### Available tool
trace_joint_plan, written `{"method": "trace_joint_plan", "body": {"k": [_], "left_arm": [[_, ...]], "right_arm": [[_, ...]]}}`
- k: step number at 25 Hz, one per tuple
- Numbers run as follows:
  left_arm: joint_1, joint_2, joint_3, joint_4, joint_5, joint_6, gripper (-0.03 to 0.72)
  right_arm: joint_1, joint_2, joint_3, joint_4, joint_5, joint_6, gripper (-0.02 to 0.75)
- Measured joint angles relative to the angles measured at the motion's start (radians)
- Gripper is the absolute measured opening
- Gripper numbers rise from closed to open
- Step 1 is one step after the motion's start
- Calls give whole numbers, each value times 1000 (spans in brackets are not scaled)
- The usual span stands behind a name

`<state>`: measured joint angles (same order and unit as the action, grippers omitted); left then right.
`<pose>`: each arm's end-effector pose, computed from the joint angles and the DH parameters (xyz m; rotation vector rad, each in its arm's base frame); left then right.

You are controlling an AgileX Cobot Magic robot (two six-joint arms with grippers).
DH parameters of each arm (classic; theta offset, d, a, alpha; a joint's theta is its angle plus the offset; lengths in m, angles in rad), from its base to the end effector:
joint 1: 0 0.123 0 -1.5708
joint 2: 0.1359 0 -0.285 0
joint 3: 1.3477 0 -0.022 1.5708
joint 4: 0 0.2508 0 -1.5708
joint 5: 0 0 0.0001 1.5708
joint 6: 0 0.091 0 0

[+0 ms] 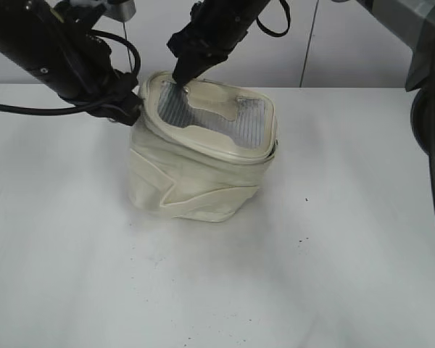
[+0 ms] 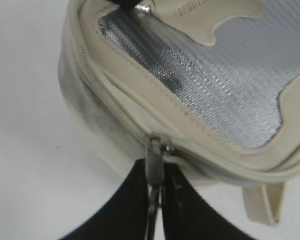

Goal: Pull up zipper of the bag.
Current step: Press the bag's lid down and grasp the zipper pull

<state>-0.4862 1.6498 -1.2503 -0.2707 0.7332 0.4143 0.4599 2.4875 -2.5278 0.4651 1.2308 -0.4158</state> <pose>0.3040 -0.1791 0.2687 0.9524 2.4288 -0.3328 0.4608 0.2712 0.2456 -1.0487 2.3994 0.6473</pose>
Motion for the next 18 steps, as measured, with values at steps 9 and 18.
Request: {"method": "trace_joint_plan", "body": {"k": [9, 18], "left_arm": [[-12, -19, 0, 158, -48, 5, 267], [-12, -19, 0, 528, -75, 7, 430]], "right_arm": [[8, 4, 0, -51, -2, -10, 8], [9, 6, 0, -33, -2, -76, 8]]}}
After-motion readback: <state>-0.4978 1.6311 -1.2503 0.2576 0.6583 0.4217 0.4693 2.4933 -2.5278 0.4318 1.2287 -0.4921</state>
